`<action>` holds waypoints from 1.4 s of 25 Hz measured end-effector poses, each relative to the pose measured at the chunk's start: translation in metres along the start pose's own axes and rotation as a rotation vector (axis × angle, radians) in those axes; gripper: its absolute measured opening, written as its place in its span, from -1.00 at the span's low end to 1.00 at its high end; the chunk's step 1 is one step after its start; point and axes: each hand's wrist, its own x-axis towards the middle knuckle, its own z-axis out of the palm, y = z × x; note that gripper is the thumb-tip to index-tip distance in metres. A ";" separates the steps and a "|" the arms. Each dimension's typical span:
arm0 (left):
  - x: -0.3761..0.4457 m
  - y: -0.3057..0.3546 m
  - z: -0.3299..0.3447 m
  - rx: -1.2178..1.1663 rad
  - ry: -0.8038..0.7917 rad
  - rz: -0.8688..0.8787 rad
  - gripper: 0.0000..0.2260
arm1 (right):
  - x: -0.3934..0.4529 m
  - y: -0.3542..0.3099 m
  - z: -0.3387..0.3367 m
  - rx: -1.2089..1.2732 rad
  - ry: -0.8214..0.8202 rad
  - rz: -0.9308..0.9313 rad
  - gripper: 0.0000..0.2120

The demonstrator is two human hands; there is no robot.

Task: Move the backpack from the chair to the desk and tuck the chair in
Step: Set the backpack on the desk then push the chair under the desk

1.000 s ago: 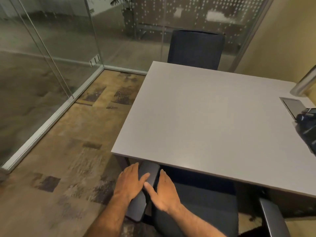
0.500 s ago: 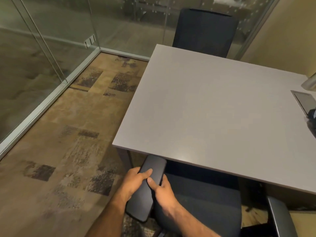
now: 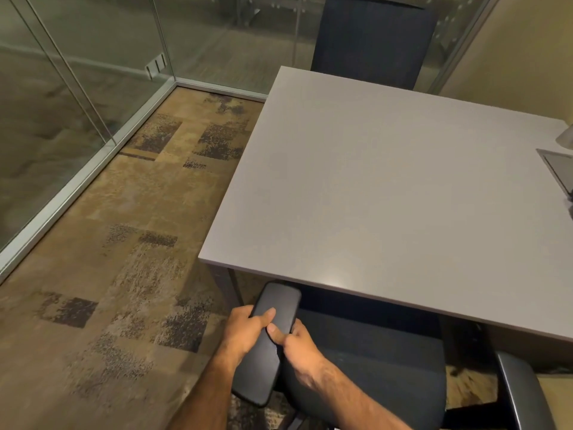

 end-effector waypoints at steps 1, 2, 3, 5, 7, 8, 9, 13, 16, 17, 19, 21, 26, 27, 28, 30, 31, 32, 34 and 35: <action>0.003 -0.003 0.001 0.007 -0.003 0.001 -0.87 | 0.005 0.004 -0.002 -0.003 0.000 0.004 -0.79; 0.007 -0.007 0.002 0.016 -0.004 -0.001 -0.87 | 0.009 0.008 -0.004 -0.004 -0.001 0.007 -0.78; 0.010 -0.010 0.003 0.026 0.000 -0.004 -0.86 | 0.014 0.012 -0.005 -0.008 -0.003 0.009 -0.77; 0.015 -0.015 0.005 0.034 0.007 -0.004 -0.88 | 0.023 0.020 -0.008 -0.005 0.000 0.021 -0.75; 0.019 -0.019 0.007 0.024 0.003 -0.016 -0.90 | 0.030 0.028 -0.010 0.011 0.004 0.037 -0.74; 0.019 -0.021 0.008 0.021 0.001 -0.027 -0.91 | 0.033 0.032 -0.011 0.012 0.004 0.045 -0.73; 0.020 -0.024 0.008 0.024 -0.001 -0.035 -0.91 | 0.035 0.035 -0.012 0.009 0.004 0.051 -0.73; 0.023 -0.036 0.009 0.036 -0.007 -0.058 -0.89 | 0.041 0.048 -0.016 -0.005 -0.012 0.066 -0.71; 0.023 -0.040 0.009 0.039 -0.007 -0.056 -0.87 | 0.043 0.053 -0.018 -0.004 -0.008 0.080 -0.71; 0.022 -0.040 0.009 0.057 -0.005 -0.050 -0.87 | 0.043 0.053 -0.019 -0.002 -0.007 0.081 -0.69; 0.019 -0.038 0.009 0.095 0.007 -0.043 -0.86 | 0.042 0.052 -0.020 -0.017 0.005 0.083 -0.61; 0.014 -0.035 0.009 0.185 0.017 -0.030 -0.75 | 0.038 0.046 -0.022 -0.077 0.016 0.064 -0.52; -0.015 -0.020 0.014 0.499 0.080 0.075 -0.38 | 0.003 -0.001 -0.038 -0.333 0.112 0.006 -0.35; -0.027 -0.010 0.016 0.572 0.098 0.133 -0.37 | -0.007 -0.011 -0.043 -0.378 0.131 -0.004 -0.31; -0.036 -0.001 0.018 0.642 0.107 0.205 -0.37 | -0.017 -0.020 -0.049 -0.425 0.145 -0.016 -0.31; -0.056 0.019 0.024 0.729 0.078 0.312 -0.39 | -0.041 -0.037 -0.060 -0.548 0.163 -0.058 -0.32; -0.067 0.029 0.028 0.765 0.051 0.349 -0.38 | -0.054 -0.044 -0.065 -0.626 0.166 -0.092 -0.31; -0.079 0.039 0.033 0.805 0.033 0.397 -0.37 | -0.071 -0.052 -0.070 -0.717 0.165 -0.140 -0.30; -0.103 0.056 0.041 0.890 0.022 0.490 -0.31 | -0.102 -0.065 -0.080 -0.931 0.164 -0.241 -0.25; -0.117 0.064 0.045 0.936 0.029 0.540 -0.29 | -0.118 -0.071 -0.084 -1.040 0.166 -0.287 -0.22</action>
